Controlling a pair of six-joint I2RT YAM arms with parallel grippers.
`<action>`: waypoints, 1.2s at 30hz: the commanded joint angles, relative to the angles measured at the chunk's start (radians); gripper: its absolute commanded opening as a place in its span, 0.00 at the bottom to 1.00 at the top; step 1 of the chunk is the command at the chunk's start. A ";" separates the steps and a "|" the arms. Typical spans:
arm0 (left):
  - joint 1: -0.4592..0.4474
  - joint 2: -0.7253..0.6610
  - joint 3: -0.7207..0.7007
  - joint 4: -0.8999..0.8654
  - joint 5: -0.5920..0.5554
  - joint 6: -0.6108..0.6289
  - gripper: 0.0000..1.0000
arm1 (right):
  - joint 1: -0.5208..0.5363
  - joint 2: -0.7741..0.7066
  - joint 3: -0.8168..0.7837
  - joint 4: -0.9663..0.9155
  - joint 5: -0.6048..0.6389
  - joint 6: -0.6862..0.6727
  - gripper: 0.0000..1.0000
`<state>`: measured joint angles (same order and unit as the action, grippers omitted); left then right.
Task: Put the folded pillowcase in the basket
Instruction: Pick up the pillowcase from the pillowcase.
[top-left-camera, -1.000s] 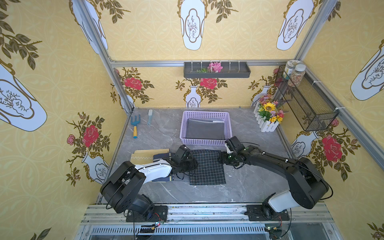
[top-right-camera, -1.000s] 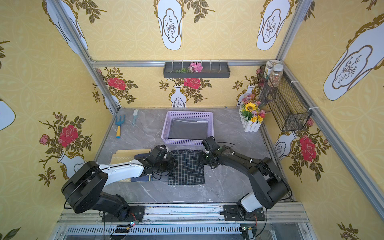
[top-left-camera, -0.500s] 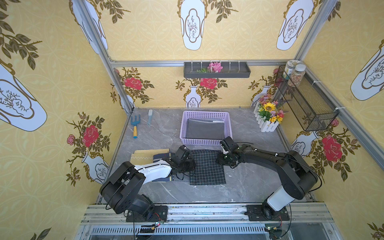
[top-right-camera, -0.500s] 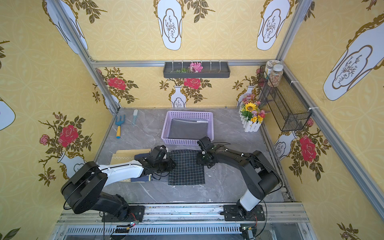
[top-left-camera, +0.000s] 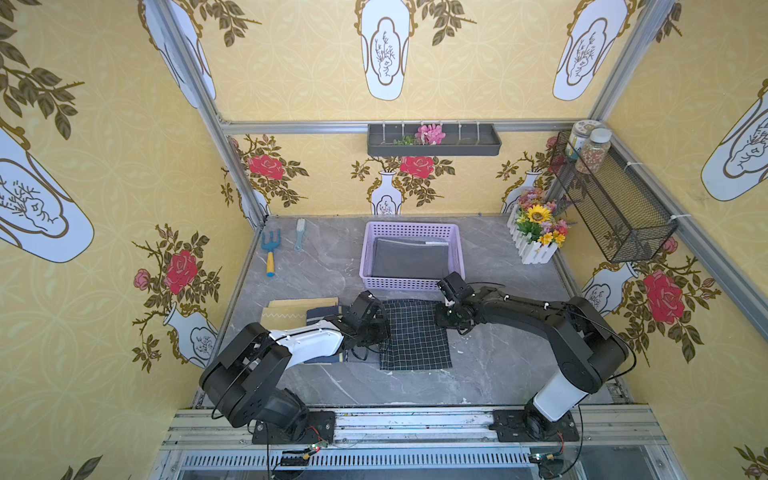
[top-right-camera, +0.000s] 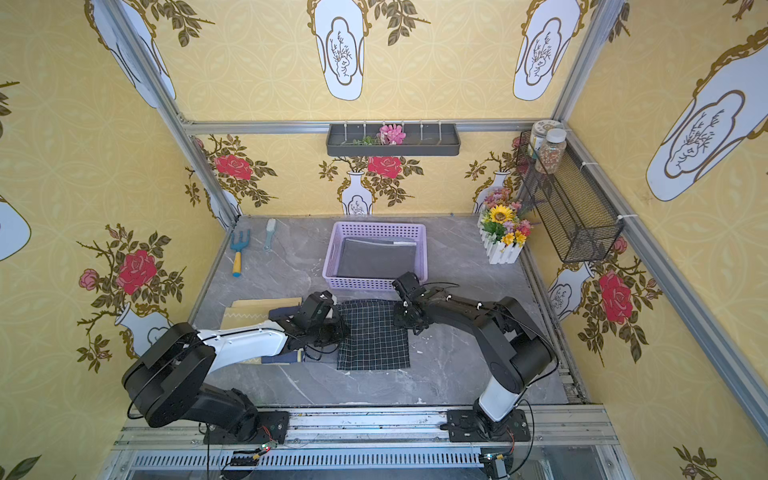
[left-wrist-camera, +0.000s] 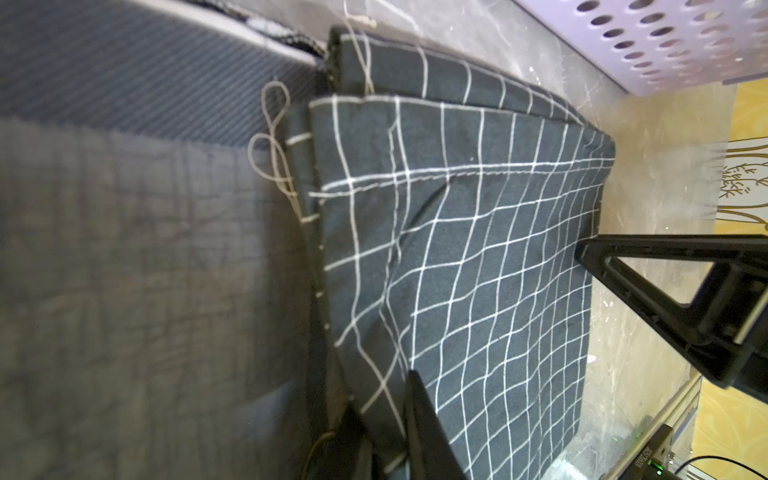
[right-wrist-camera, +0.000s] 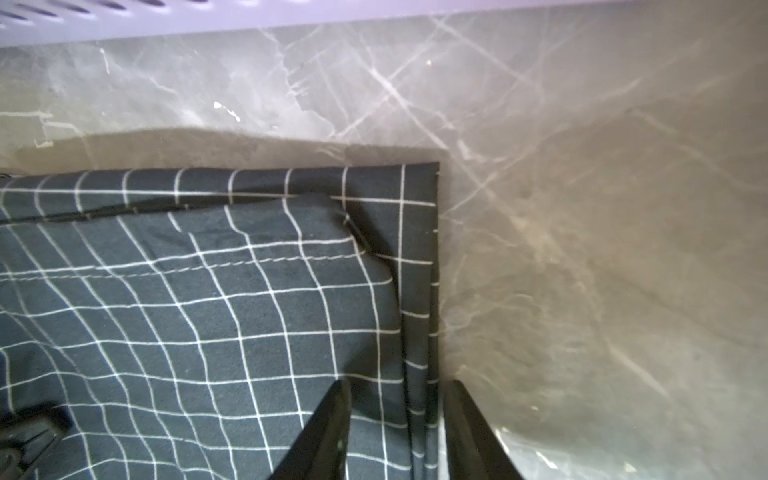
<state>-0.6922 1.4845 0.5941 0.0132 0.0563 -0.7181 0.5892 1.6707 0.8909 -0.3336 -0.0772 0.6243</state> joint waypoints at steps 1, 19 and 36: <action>0.000 0.002 -0.006 0.017 0.013 -0.001 0.14 | 0.005 0.009 -0.008 -0.018 -0.007 0.009 0.34; 0.000 -0.008 -0.011 0.023 0.008 -0.001 0.01 | 0.007 -0.003 -0.021 -0.017 -0.007 0.018 0.03; 0.000 -0.098 -0.013 -0.003 -0.020 -0.032 0.00 | 0.011 -0.151 -0.028 -0.054 0.020 0.024 0.00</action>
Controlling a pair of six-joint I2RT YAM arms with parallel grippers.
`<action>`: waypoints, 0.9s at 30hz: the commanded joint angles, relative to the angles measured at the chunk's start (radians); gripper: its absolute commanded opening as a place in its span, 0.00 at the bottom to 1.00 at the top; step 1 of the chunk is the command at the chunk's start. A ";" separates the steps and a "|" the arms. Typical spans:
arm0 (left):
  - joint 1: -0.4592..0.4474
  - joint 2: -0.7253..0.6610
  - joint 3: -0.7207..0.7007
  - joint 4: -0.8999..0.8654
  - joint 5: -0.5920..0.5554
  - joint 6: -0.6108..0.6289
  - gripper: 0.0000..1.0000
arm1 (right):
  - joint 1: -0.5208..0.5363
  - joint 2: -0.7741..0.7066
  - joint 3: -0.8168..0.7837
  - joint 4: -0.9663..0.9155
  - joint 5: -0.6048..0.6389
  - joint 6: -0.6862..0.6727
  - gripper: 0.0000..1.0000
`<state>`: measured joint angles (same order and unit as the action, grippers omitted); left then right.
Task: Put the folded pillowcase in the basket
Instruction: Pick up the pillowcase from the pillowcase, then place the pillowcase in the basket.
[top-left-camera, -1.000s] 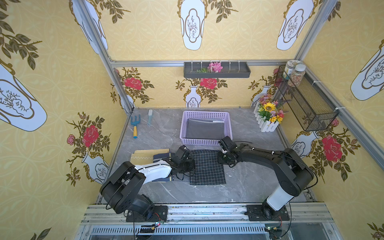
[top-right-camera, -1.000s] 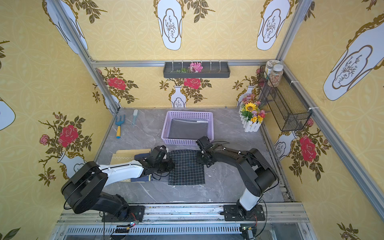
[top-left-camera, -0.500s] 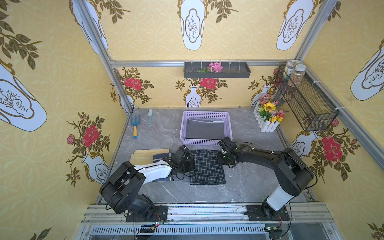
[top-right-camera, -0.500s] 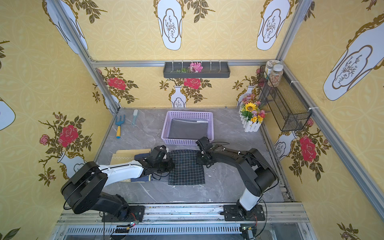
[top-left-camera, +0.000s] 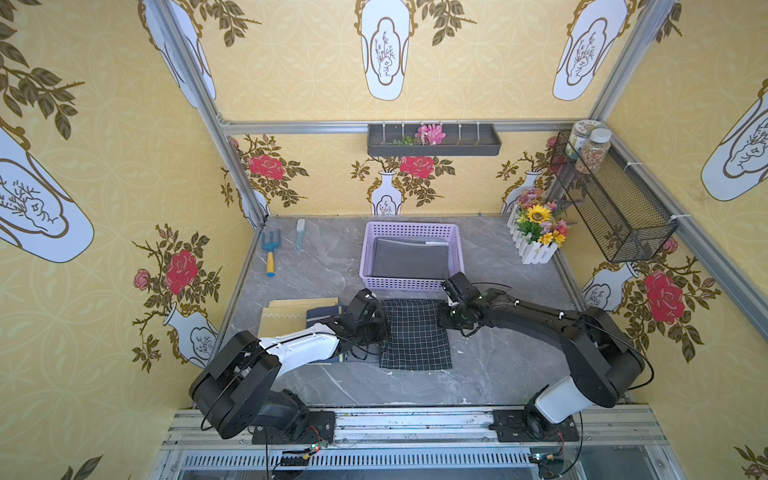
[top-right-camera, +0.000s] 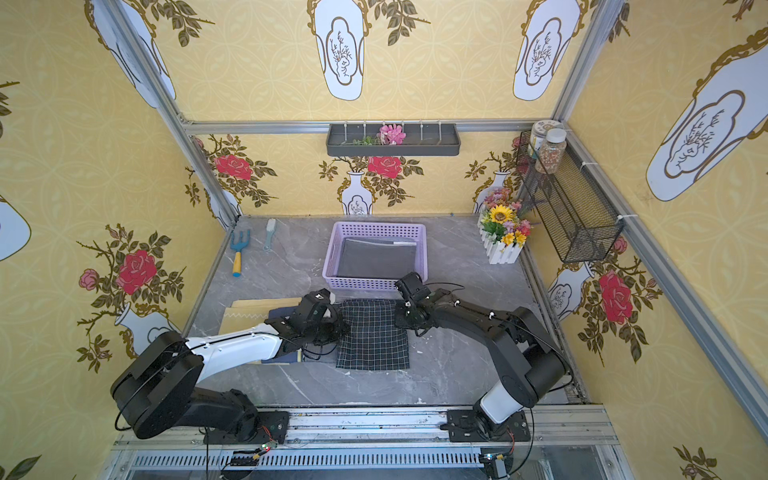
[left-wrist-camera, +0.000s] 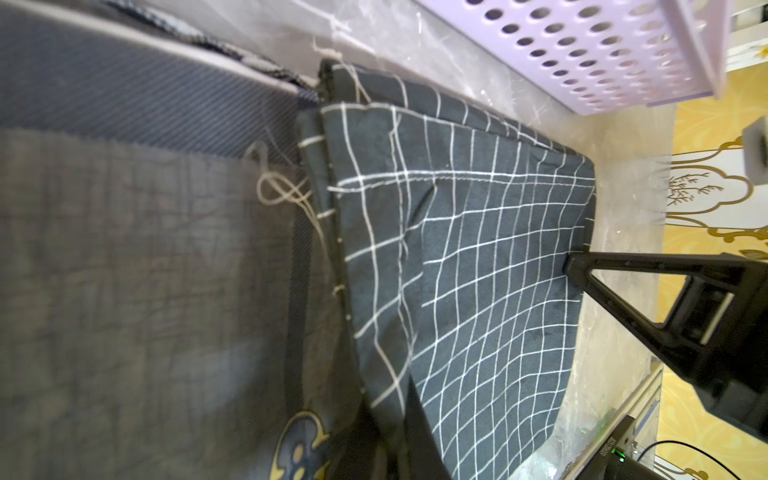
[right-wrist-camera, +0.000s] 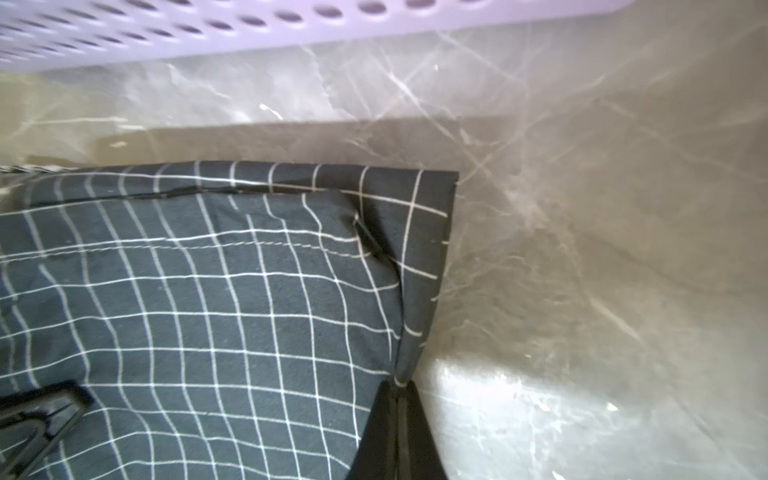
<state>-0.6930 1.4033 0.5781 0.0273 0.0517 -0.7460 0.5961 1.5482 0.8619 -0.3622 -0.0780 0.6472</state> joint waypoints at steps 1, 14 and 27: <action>0.001 -0.026 0.005 -0.025 -0.020 -0.002 0.00 | 0.004 -0.044 0.000 -0.028 0.023 0.000 0.00; 0.001 -0.146 0.080 -0.115 -0.063 0.049 0.00 | 0.005 -0.201 0.035 -0.068 0.058 -0.009 0.00; 0.010 -0.098 0.281 -0.169 -0.114 0.167 0.00 | -0.016 -0.202 0.194 -0.075 0.103 -0.079 0.00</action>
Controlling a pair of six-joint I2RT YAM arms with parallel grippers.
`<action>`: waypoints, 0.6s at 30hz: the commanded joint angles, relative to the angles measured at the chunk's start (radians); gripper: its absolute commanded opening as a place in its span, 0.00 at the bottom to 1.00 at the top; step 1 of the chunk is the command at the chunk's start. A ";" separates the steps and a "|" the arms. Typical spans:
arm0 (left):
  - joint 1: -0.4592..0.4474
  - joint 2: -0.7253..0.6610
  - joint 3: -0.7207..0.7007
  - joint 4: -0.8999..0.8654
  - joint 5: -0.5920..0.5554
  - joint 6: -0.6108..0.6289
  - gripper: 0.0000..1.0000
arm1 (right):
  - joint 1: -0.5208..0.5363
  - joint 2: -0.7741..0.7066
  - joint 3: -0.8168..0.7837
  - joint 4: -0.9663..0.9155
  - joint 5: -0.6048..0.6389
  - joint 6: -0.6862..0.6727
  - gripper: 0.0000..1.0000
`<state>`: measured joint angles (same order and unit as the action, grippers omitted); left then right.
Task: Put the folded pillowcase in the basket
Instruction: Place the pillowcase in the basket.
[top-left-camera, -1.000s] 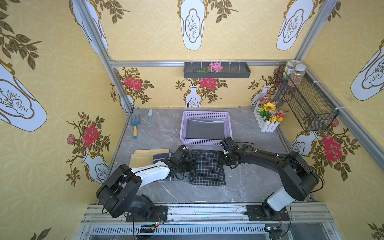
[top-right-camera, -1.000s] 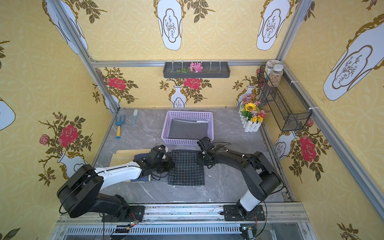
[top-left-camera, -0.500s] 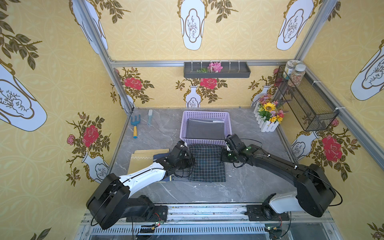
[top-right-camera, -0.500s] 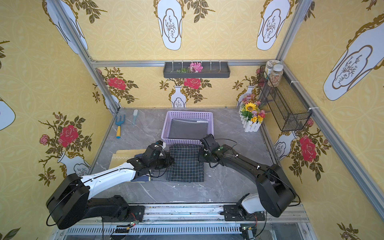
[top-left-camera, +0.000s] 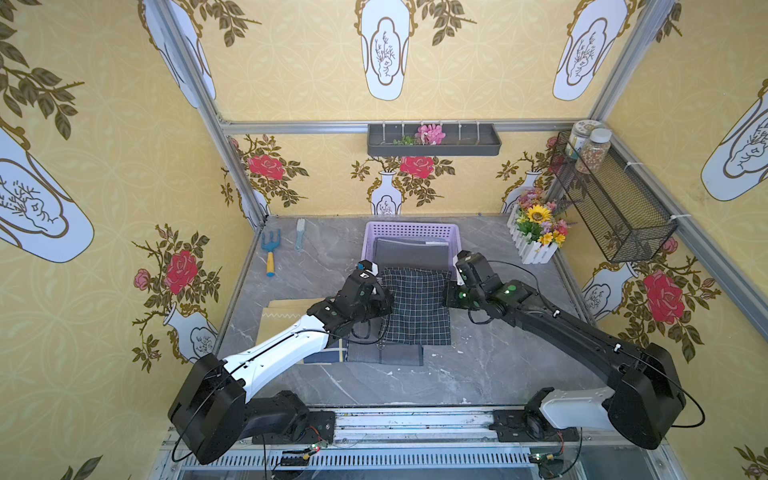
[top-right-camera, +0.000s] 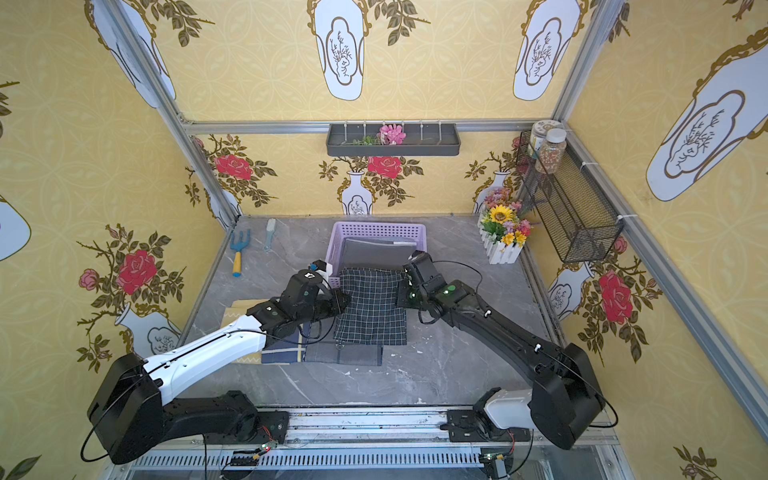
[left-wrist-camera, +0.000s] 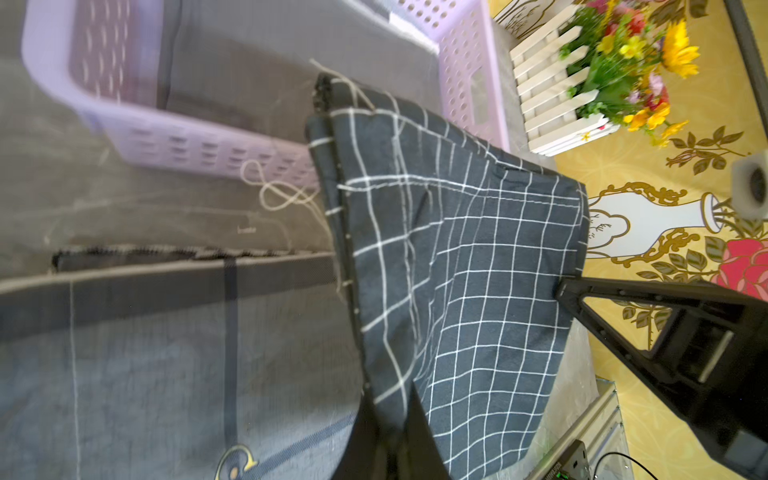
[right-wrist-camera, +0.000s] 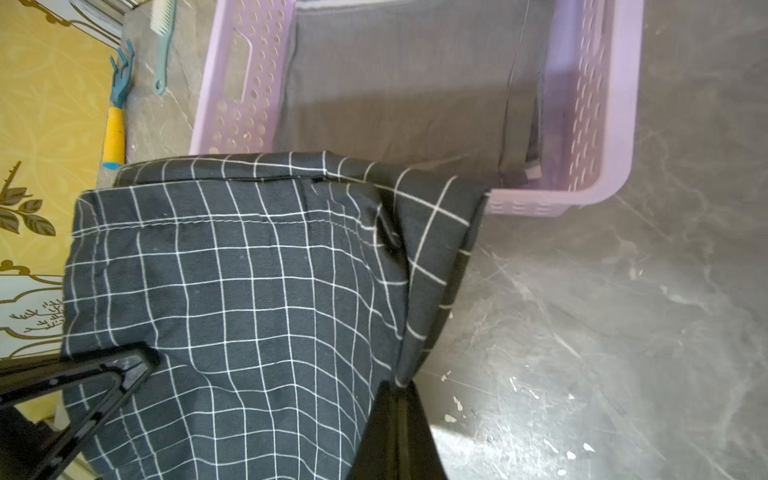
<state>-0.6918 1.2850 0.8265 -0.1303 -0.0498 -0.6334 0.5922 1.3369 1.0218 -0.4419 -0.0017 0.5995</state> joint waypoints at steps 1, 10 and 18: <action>0.012 0.028 0.048 -0.014 -0.010 0.064 0.00 | -0.017 0.016 0.048 0.003 0.026 -0.037 0.00; 0.084 0.115 0.191 0.008 0.049 0.140 0.00 | -0.084 0.081 0.183 0.010 -0.026 -0.098 0.00; 0.159 0.198 0.312 0.019 0.102 0.194 0.00 | -0.162 0.169 0.297 0.046 -0.090 -0.125 0.00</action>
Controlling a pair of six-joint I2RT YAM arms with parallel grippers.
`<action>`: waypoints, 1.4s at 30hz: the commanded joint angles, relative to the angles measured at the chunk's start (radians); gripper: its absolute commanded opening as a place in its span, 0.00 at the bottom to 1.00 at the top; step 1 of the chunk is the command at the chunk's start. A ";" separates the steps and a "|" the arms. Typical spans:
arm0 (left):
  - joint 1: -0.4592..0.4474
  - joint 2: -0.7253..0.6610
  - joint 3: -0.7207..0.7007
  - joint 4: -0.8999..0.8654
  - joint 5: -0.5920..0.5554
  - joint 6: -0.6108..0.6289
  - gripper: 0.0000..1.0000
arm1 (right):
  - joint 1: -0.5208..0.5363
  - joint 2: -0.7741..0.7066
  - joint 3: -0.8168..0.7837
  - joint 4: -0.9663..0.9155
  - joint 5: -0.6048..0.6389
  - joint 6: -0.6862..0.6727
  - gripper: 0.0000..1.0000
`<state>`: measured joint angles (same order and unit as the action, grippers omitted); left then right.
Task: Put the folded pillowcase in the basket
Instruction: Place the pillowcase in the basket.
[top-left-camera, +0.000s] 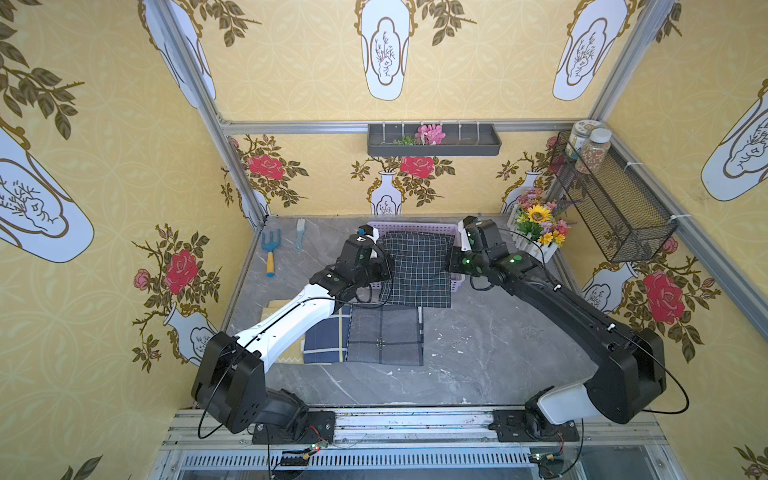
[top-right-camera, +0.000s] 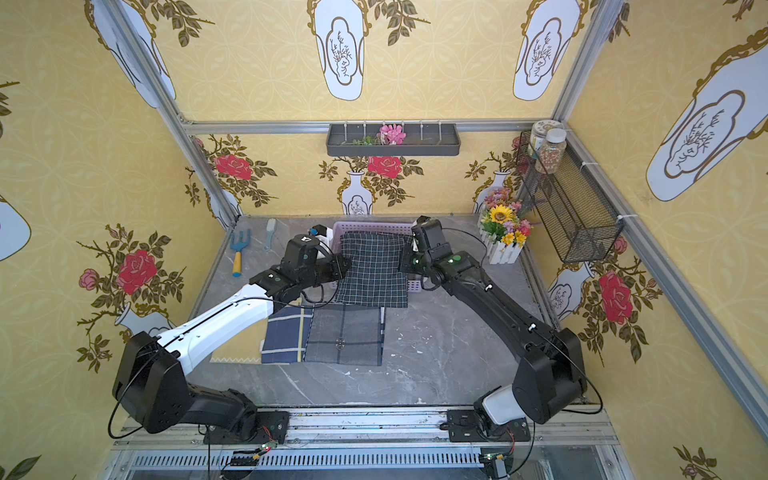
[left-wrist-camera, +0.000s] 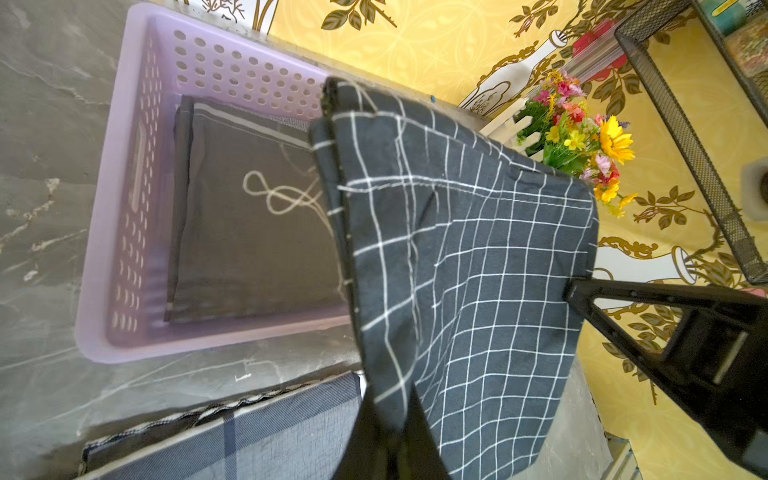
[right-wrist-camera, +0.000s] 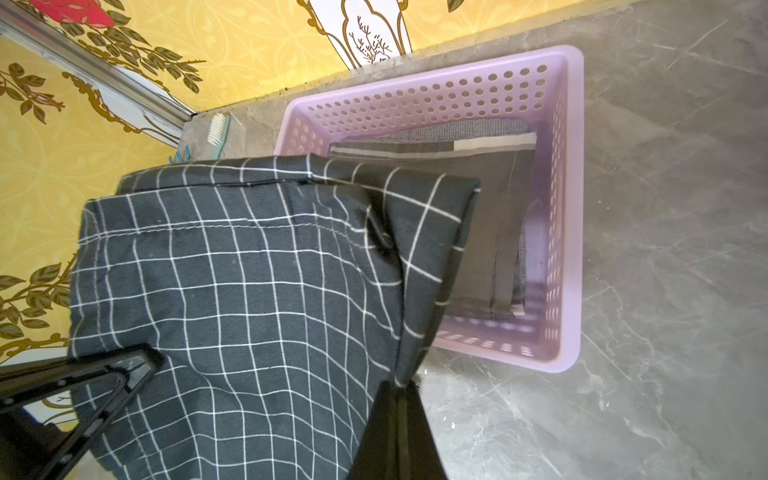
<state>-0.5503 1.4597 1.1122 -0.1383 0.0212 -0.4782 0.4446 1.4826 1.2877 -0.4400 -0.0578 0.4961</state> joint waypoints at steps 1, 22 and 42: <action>0.026 0.034 0.041 0.031 0.039 0.045 0.00 | -0.023 0.039 0.050 0.046 -0.038 -0.024 0.00; 0.160 0.321 0.293 0.076 0.106 0.126 0.00 | -0.136 0.339 0.294 0.098 -0.083 -0.074 0.00; 0.178 0.540 0.358 0.145 0.160 0.112 0.00 | -0.199 0.536 0.373 0.123 -0.147 -0.069 0.00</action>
<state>-0.3790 1.9736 1.4605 -0.0193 0.1875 -0.3664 0.2516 2.0041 1.6470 -0.3393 -0.2226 0.4362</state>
